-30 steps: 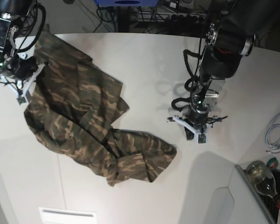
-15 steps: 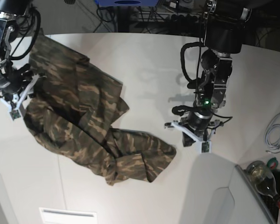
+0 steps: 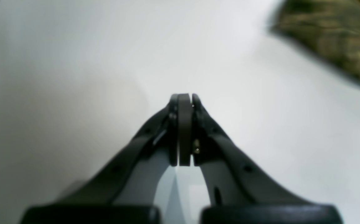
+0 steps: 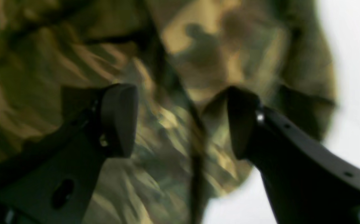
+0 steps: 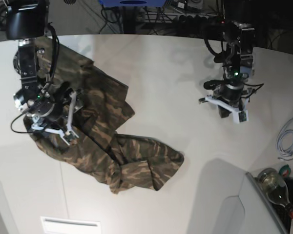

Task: Layout the t-shirt on the table in an organized manner, then fold the t-shirt properly
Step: 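Regrasp the shirt fabric with the right gripper and drag it outward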

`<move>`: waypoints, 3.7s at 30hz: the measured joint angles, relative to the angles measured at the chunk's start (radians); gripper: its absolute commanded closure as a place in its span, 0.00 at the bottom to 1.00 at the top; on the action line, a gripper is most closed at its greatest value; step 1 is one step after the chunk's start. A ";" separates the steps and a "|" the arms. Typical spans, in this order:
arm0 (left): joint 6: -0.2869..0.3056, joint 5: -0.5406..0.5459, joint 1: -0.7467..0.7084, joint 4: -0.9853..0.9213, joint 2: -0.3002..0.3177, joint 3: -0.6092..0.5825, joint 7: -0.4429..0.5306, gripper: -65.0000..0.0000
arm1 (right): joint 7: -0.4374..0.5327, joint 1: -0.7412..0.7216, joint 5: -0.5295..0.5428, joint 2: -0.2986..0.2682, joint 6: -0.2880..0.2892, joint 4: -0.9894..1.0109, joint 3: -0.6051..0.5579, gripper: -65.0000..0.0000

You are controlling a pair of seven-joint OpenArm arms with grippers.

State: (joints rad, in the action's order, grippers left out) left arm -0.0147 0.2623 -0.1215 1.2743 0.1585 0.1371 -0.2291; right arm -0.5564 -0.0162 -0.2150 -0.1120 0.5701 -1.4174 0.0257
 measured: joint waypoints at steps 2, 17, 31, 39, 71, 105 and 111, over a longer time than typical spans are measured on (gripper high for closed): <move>0.000 -0.001 -0.034 0.013 -0.001 0.030 -0.009 1.00 | 0.044 -0.014 -0.032 0.016 0.010 0.047 -0.002 0.46; 0.011 0.001 -0.118 0.051 -0.003 0.087 0.001 1.00 | 0.052 -0.061 -0.053 -0.001 0.007 -0.069 -0.007 1.00; 0.011 0.002 -0.143 0.101 -0.006 0.088 0.000 1.00 | -0.138 -0.161 -0.055 -0.045 0.010 -0.176 -0.011 0.57; 0.011 0.001 -0.141 0.099 -0.005 0.088 0.000 1.00 | -0.040 0.004 -0.047 -0.036 0.020 -0.172 -0.082 0.13; 0.011 0.001 -0.143 0.095 -0.023 0.083 0.000 1.00 | -0.090 -0.174 -0.221 -0.040 0.013 -0.133 -0.087 0.45; 0.008 0.001 -0.144 0.095 -0.022 0.077 0.000 1.00 | 0.041 -0.212 -0.302 -0.001 0.014 -0.029 -0.036 1.00; 0.008 0.003 -0.143 0.095 -0.023 0.074 0.000 1.00 | 0.045 -0.388 -0.319 -0.001 0.014 0.043 -0.037 1.00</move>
State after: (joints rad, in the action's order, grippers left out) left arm -0.0067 0.2653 -0.2649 1.3693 0.1356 0.2115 -0.2295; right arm -0.5114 -0.4042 -0.5343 -0.1127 0.5846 -1.3743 -0.0113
